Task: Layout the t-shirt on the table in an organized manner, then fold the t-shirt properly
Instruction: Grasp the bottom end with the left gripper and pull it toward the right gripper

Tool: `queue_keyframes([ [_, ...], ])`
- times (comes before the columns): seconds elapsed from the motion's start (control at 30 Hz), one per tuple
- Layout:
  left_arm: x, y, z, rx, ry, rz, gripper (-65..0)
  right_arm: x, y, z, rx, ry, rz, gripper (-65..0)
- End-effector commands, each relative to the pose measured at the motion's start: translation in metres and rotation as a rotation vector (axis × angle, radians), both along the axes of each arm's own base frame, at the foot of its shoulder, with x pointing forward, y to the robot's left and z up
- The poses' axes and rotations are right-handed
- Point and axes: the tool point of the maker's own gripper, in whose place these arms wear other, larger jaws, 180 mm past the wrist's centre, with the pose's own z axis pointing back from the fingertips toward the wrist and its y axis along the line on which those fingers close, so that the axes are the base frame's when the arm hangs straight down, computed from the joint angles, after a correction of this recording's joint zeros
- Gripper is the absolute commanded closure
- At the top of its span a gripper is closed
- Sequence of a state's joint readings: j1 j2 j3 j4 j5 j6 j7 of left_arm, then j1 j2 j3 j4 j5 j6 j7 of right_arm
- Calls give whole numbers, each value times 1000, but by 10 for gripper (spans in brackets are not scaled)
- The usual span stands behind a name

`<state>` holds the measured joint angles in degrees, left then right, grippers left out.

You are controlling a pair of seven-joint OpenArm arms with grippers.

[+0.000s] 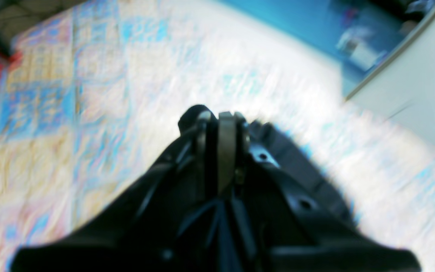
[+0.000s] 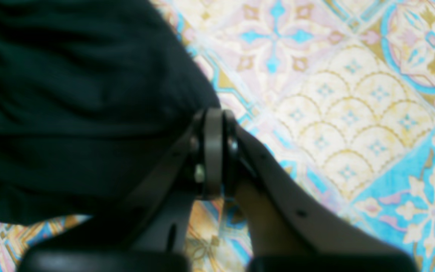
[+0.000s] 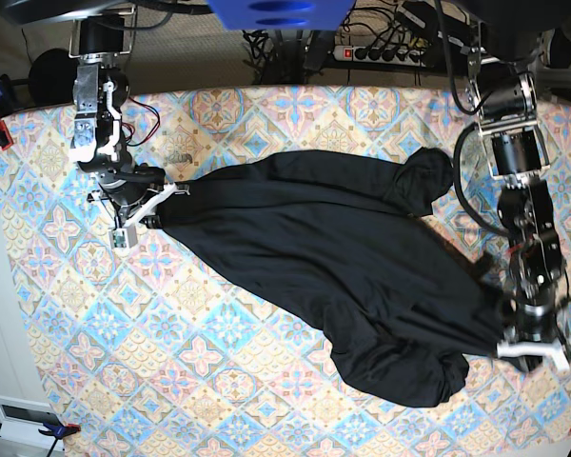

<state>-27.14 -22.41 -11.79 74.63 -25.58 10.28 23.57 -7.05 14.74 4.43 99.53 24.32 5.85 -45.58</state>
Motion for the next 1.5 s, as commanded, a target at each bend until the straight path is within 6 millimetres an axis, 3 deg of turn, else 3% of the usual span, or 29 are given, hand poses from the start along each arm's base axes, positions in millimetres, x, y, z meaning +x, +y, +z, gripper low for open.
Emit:
queue_keyframes([
  [0.0, 10, 10, 41, 33, -94, 17, -33, 9, -2, 14, -1, -54, 1, 0],
  [0.27, 39, 12, 134, 14, -269, 26, -33, 30, -3, 36, 3, -138, -5, 0],
  [0.4, 47, 9, 160, 15, -309, 20, -34, 48, -3, 56, 8, -210, -8, 0],
  [0.5, 67, 5, 154, 16, -257, 6, -34, 63, -6, 64, 10, -234, -16, 0],
  [0.7, 88, 25, 124, 40, -200, 80, -34, 77, -11, 68, 13, -243, -32, 0],
  [0.8, 99, 22, 113, 158, -171, 90, -34, 82, -15, 66, 13, -237, -39, 0],
  [0.93, 115, 3, 101, 277, -165, 73, -43, 90, -18, 67, 18, -243, -52, 0],
  [1.07, 131, -21, 113, 303, -192, 59, -118, 93, -23, 64, 22, -252, -66, 0],
  [1.17, 133, -24, 132, 310, -226, 118, -188, 94, -32, 66, 23, -258, -92, 0],
  [1.3, 134, -26, 146, 307, -232, 162, -194, 92, -35, 65, 23, -256, -101, 0],
  [1.4, 135, -23, 132, 270, -158, 147, -192, 91, -35, 63, 23, -253, -101, 0],
  [1.43, 132, -22, 111, 254, -103, 138, -192, 91, -35, 63, 23, -253, -101, 0],
  [1.47, 122, -8, 85, 243, -34, 143, -192, 91, -35, 64, 22, -255, -101, 0],
])
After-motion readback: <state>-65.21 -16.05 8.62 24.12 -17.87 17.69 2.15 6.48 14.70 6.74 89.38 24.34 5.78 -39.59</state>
